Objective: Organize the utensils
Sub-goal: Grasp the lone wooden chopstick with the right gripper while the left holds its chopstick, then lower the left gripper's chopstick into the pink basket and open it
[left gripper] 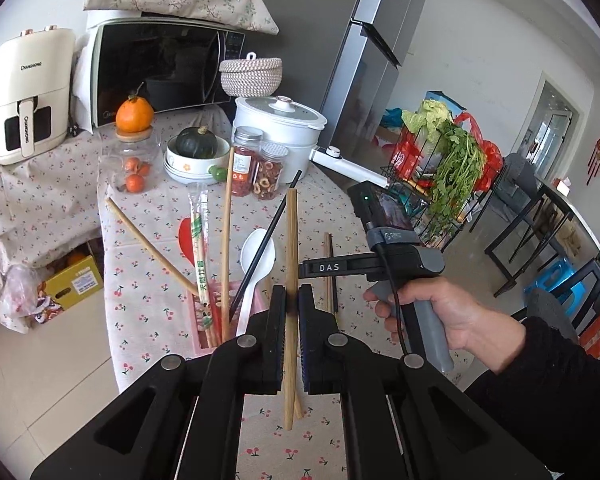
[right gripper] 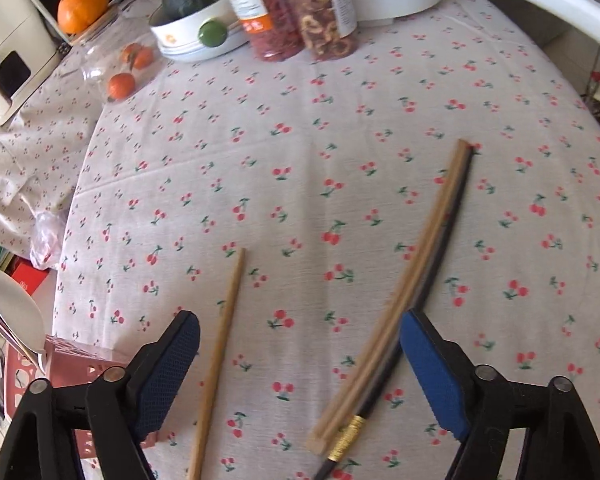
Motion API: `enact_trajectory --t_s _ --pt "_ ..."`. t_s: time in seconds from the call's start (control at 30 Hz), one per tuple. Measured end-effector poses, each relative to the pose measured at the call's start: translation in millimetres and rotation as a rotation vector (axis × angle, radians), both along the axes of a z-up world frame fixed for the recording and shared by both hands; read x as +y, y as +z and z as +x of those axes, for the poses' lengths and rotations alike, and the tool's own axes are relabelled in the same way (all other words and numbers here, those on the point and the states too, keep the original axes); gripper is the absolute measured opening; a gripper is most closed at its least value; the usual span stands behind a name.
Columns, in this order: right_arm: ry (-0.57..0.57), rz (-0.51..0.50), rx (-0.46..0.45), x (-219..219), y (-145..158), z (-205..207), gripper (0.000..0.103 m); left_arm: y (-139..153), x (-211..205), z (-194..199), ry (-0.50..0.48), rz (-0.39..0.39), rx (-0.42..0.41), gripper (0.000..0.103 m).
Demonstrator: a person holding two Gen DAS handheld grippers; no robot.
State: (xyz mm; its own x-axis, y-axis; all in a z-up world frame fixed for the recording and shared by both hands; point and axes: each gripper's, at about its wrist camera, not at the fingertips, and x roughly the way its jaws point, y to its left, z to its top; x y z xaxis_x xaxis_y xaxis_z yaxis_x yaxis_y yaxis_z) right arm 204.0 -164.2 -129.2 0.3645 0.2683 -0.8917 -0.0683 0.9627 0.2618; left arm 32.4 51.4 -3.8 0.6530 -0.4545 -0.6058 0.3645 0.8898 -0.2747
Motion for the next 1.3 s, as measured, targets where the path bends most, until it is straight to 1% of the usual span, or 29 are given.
enact_trajectory --t_s 0.03,0.1,0.13,0.2,0.27,0.4,0.47,0.5,0.6,0.7,0.77,1.03,1.2,1.3 --pt "0.015 0.0 0.015 7.9 -6.4 2.0 0.073 -0.9 3.0 -0.4 0.001 0.0 0.002 0.005" --pt "0.037 -0.008 0.051 22.8 -19.7 6.1 0.057 -1.9 8.5 -0.8 0.007 0.0 0.002 0.005" --pt "0.048 -0.013 0.066 28.8 -25.9 7.9 0.055 -2.1 11.0 -1.0 0.011 -0.001 0.001 0.005" --pt "0.065 -0.034 0.081 38.8 -36.5 10.6 0.046 -2.2 15.2 -1.6 0.02 -0.006 -0.001 0.005" --pt "0.088 -0.085 0.041 49.1 -36.9 9.8 0.043 -1.8 19.3 -2.1 0.028 -0.011 -0.005 0.005" --pt "0.172 -0.261 -0.013 73.9 -39.1 2.7 0.034 -3.6 24.3 -1.1 0.043 -0.008 -0.006 0.005" --pt "0.17 -0.252 -0.002 71.8 -39.1 1.5 0.027 -6.9 25.9 1.2 0.059 -0.009 0.001 0.005" --pt "0.16 -0.239 0.01 68.2 -39.1 2.4 0.017 -9.5 26.3 2.7 0.064 -0.01 0.009 0.005" --pt "0.132 -0.181 0.034 55.0 -38.5 2.6 0.005 -17.6 27.0 5.4 0.073 -0.006 0.027 0.005" --pt "0.098 -0.108 0.035 43.5 -33.5 -4.1 0.005 -18.6 28.8 4.8 0.08 -0.008 0.023 0.005" --pt "0.091 -0.09 0.004 37.2 -22.1 -13.2 0.005 -14.7 31.1 2.0 0.084 -0.019 0.008 0.005" --pt "0.096 0.002 -0.221 12.3 51.4 -65.9 0.005 10.2 29.0 -13.9 0.068 -0.048 -0.082 0.005" --pt "0.106 0.039 -0.335 4.5 85.8 -98.2 0.005 23.3 24.9 -23.4 0.074 -0.053 -0.147 0.005" --pt "0.117 0.061 -0.402 2.0 102.8 -112.7 0.005 30.7 24.6 -26.6 0.073 -0.071 -0.192 0.005"
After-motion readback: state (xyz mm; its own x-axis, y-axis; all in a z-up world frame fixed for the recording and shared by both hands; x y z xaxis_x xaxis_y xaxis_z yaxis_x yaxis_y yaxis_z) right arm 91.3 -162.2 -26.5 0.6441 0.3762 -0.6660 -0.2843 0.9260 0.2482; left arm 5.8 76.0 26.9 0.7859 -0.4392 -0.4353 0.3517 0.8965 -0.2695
